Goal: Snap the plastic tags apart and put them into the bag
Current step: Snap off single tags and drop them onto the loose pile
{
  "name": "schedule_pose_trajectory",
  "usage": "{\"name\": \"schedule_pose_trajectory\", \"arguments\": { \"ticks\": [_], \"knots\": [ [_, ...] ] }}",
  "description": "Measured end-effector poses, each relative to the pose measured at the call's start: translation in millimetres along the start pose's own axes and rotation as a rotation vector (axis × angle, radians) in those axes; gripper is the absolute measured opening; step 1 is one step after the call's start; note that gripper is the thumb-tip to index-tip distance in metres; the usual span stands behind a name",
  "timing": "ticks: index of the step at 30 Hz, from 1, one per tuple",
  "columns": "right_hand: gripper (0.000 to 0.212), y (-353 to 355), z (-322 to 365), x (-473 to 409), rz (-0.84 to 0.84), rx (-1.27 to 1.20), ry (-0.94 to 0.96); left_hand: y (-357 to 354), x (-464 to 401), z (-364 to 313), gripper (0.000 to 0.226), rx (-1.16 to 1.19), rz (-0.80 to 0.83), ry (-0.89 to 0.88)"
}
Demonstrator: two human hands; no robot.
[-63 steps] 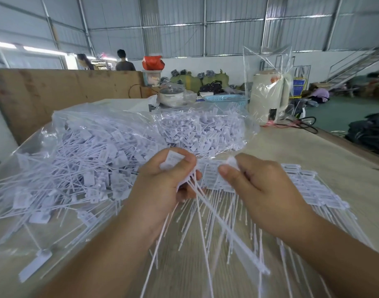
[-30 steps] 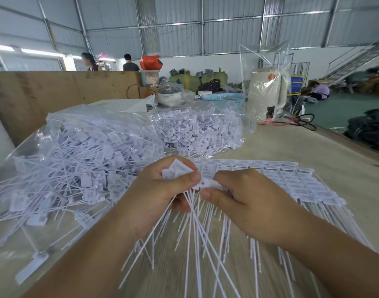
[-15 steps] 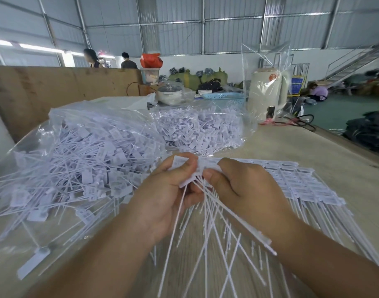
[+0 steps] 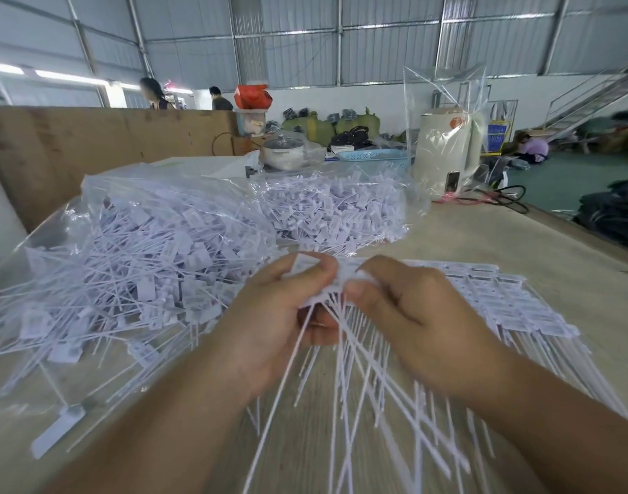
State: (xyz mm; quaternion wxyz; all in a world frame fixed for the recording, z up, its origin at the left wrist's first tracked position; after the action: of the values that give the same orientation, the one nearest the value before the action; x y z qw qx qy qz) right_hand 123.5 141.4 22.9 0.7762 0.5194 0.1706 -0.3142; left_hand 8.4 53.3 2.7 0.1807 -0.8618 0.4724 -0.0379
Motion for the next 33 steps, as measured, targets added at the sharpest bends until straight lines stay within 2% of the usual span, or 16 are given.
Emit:
{"name": "schedule_pose_trajectory", "arguments": {
  "ticks": [2, 5, 11, 15, 18, 22, 25, 28, 33],
  "knots": [
    [0.039, -7.5, 2.4, 1.6, 0.077, 0.054, 0.036, -6.3, 2.8, -0.7, 0.024, -0.049, 0.055, -0.019],
    [0.046, -11.9, 1.0, 1.5, 0.142, 0.019, 0.030, -7.8, 4.2, -3.1, 0.035, -0.147, 0.117, -0.025],
    [0.029, -16.1, 1.7, 2.4, 0.191, 0.046, 0.033, -5.6, 3.4, -1.0, 0.032, -0.249, 0.125, 0.007],
    [0.041, -17.6, 4.7, 3.9, 0.174, 0.145, 0.006, -4.7, 3.8, 3.0, 0.010, -0.202, 0.127, 0.072],
    [0.044, -17.5, 10.7, 6.6, 0.132, 0.182, 0.024, -4.5, 4.0, 4.2, 0.014, -0.152, 0.152, 0.118],
    [0.060, -14.4, 9.4, 5.4, 0.142, 0.176, -0.009, -3.1, 1.6, 3.7, 0.015, -0.112, 0.123, 0.088],
    [0.049, -10.2, 3.1, 3.5, 0.167, 0.145, -0.057, 0.6, -1.1, 0.3, 0.019, -0.086, 0.057, 0.048],
    [0.050, -6.9, -2.9, 1.5, 0.189, 0.110, -0.087, 7.9, -3.6, -5.7, 0.030, -0.070, 0.002, 0.021],
    [0.043, -10.9, -0.6, 3.6, 0.240, 0.084, -0.022, 5.8, -0.6, -3.5, 0.040, -0.110, 0.028, 0.032]
  ]
}}
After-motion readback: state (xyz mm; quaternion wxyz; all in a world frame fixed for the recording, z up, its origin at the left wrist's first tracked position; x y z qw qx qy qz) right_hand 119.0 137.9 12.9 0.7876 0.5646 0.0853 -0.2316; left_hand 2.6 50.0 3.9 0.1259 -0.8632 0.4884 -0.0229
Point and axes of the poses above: each hand's wrist, its own x-axis away from the middle knuckle, its own y-axis out of the back of the hand, z = x × y, the point moved 5 cm from there along -x, towards the middle knuckle, and after that the axes turned 8 degrees about x, right-handed, at the moved point
